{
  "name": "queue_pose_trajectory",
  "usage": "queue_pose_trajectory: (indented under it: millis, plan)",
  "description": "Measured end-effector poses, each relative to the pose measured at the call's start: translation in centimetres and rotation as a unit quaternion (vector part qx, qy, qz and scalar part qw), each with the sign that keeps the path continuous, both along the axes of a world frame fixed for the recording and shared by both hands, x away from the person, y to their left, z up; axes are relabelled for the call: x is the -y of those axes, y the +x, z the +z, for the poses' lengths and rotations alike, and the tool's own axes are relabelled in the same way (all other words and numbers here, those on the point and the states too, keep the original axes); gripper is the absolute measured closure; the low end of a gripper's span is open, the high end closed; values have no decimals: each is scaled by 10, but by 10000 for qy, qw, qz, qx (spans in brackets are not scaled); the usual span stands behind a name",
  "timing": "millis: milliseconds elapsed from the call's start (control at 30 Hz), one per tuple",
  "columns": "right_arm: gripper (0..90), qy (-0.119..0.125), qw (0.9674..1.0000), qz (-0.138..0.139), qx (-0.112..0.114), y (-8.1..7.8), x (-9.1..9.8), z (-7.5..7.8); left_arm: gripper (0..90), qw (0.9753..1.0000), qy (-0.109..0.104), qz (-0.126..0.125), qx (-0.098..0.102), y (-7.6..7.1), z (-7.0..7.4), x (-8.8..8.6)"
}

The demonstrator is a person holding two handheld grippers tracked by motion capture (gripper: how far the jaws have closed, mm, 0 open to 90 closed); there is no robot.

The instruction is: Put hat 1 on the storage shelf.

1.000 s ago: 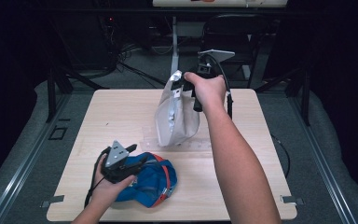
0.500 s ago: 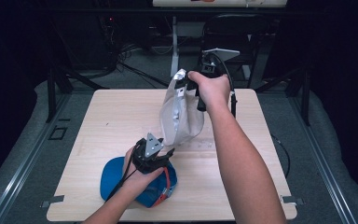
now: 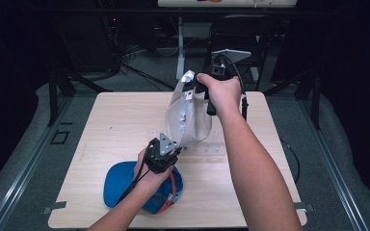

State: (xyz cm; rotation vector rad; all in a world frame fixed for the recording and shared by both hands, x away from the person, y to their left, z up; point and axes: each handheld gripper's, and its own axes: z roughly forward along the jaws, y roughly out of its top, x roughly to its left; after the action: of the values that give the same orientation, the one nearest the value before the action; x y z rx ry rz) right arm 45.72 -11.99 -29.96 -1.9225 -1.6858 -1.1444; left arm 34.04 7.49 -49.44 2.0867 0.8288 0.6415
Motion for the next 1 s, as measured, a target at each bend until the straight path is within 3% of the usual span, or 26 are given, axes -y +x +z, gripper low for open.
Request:
queue_pose_trajectory:
  millis: [133,333,367,600,733,1000]
  plan:
    - [806,-14,10000,20,31,-1,1,1,767,9999,61,-68,129,1,1,-8]
    - [806,-18,10000,12,52,-1,1,3,780,9994,-292,-204,-10,5,1,-19]
    - [807,-23,10000,11,49,-1,0,3,783,9986,-407,-316,-75,7,1,-21]
    - [807,-56,10000,25,56,-1,-1,1,792,9960,-671,-539,-239,10,-3,-27]
    - [807,-91,9999,112,25,0,-3,-3,792,9946,-868,-500,-253,10,-9,-32]
    - [807,-54,9997,241,13,1,-15,-7,813,9955,-863,-361,-158,2,-12,-37]
